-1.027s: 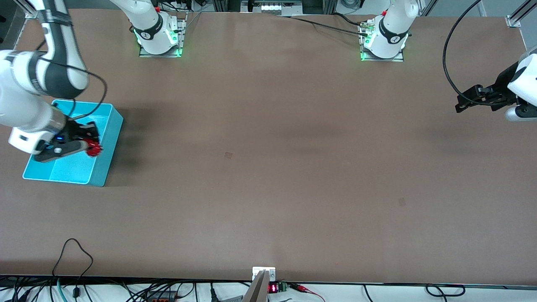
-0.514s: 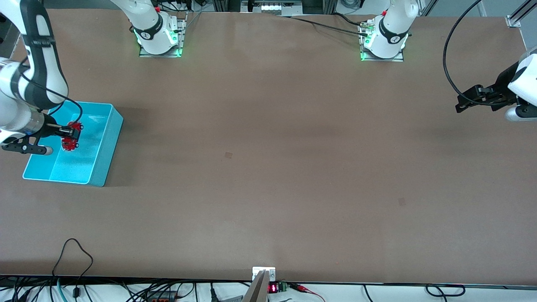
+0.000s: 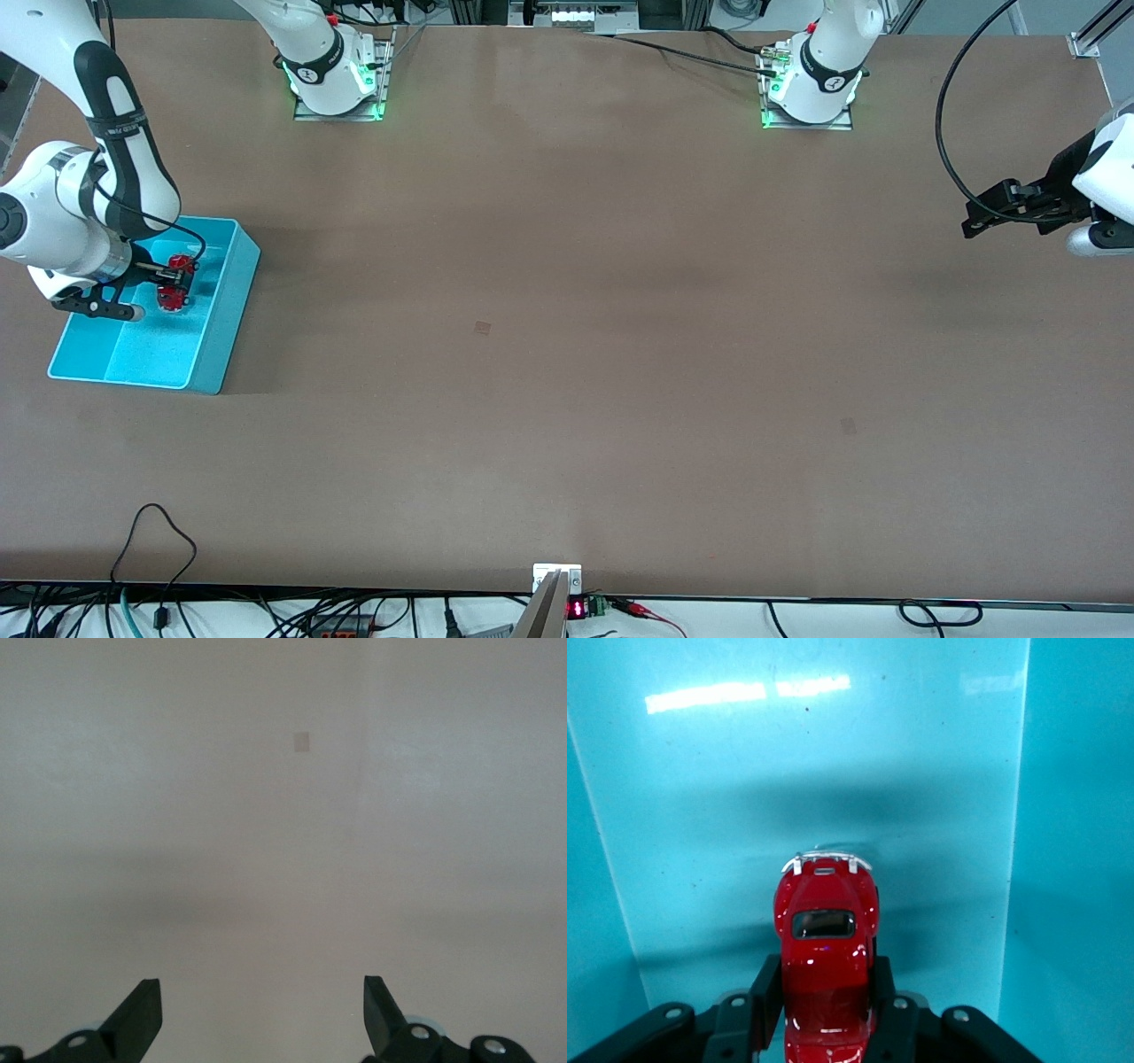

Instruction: Wind red beetle toy and store in blue box

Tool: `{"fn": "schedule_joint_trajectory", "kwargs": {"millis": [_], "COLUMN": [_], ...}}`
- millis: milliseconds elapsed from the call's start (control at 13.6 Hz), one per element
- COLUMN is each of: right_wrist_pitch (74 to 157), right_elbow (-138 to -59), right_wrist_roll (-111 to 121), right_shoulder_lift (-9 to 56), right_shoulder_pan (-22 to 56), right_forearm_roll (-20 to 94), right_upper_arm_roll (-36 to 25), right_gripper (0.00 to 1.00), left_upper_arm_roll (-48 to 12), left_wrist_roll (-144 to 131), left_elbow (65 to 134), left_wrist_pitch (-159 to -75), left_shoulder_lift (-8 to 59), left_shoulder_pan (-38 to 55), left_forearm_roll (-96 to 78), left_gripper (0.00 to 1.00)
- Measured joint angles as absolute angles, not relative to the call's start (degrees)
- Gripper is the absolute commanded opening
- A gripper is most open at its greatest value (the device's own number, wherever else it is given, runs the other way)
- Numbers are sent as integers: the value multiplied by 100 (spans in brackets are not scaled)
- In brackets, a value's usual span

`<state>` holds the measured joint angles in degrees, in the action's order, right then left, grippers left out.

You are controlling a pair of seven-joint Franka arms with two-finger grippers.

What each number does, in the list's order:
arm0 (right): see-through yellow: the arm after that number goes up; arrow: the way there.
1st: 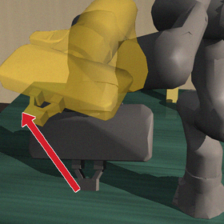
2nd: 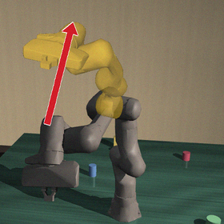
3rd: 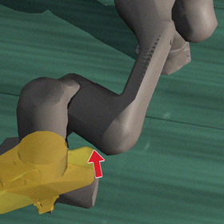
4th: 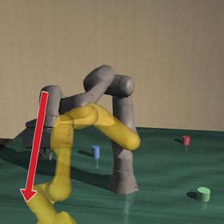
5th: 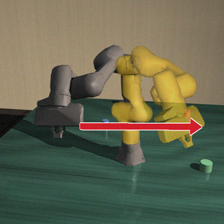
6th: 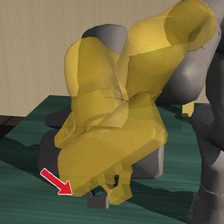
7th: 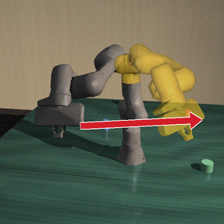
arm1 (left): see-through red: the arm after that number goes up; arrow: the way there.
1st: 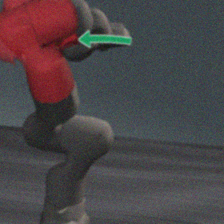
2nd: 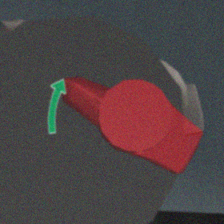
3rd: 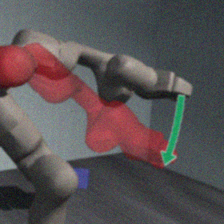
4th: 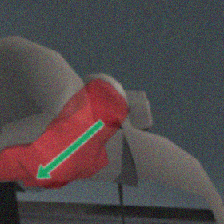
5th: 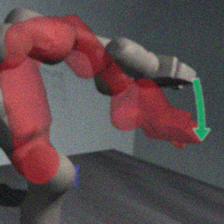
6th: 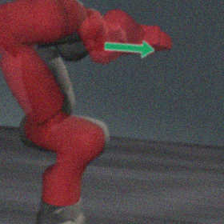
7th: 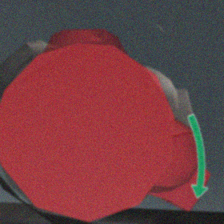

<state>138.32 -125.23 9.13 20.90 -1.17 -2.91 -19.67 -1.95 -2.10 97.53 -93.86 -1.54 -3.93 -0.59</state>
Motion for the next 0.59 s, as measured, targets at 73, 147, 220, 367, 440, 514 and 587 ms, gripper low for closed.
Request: {"fn": "schedule_joint_trajectory", "kwargs": {"millis": [73, 147, 220, 367, 440, 514, 587], "right_wrist_pitch": [13832, 13832, 13832, 13835, 13836, 13793, 13600], "right_elbow": [-12524, -12524, -12523, -12510, -12479, -12414, -12307], "right_wrist_roll": [913, 913, 913, 918, 924, 929, 936], "right_shoulder_lift": [2124, 2151, 2163, 2150, 2119, 2051, 1930], "right_shoulder_pan": [-117, -117, -117, -117, -117, -115, -112], "right_forearm_roll": [-291, -291, -291, -291, -291, -292, -293], "right_upper_arm_roll": [-1967, -1967, -1967, -1965, -1963, -1959, -1949], "right_gripper": [66, 100, 100, 100, 100, 100, 100], "left_upper_arm_roll": [-195, -195, -195, -200, -210, -225, -237], "left_wrist_roll": [-210, -210, -210, -210, -210, -210, -210], "left_elbow": [9753, 9753, 9753, 9748, 9740, 9728, 9719], "left_wrist_pitch": [-9386, -9386, -9387, -9402, -9441, -9481, -9500], "left_shoulder_lift": [-155, -155, -155, -155, -157, -159, -159], "left_shoulder_pan": [-393, -393, -393, -391, -387, -384, -381], "left_forearm_roll": [-59, -59, -59, -59, -59, -59, -59], "left_gripper": [100, 100, 100, 100, 100, 100, 100]}}
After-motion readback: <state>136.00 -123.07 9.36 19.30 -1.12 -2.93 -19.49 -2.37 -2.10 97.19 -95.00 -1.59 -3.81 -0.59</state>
